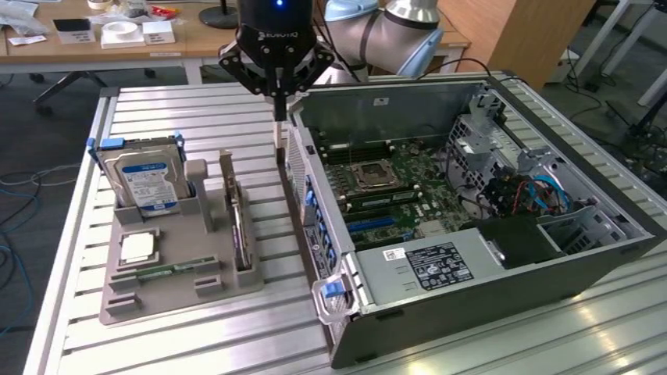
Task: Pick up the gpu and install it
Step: 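Reach for the gpu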
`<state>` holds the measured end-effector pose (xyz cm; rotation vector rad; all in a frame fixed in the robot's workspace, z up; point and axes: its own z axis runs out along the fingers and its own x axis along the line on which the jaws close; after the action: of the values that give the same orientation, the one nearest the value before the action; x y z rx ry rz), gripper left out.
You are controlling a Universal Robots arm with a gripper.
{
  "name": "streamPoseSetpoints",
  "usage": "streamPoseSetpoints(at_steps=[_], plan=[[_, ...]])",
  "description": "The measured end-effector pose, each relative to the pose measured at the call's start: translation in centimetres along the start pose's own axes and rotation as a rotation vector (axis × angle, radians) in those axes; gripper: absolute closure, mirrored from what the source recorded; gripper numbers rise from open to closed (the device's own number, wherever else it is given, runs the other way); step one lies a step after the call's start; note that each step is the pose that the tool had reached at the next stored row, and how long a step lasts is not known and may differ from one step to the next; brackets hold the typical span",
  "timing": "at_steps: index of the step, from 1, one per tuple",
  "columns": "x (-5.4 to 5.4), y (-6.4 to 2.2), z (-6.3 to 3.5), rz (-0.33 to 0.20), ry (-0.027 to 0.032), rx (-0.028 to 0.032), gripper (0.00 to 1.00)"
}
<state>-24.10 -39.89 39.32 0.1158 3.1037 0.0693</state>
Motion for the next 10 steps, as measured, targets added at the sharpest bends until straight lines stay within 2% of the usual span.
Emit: streamPoseSetpoints(at_steps=[10], plan=[[1.4,-0.10,-0.05,0.000,-0.0015,-0.0001,0.89]])
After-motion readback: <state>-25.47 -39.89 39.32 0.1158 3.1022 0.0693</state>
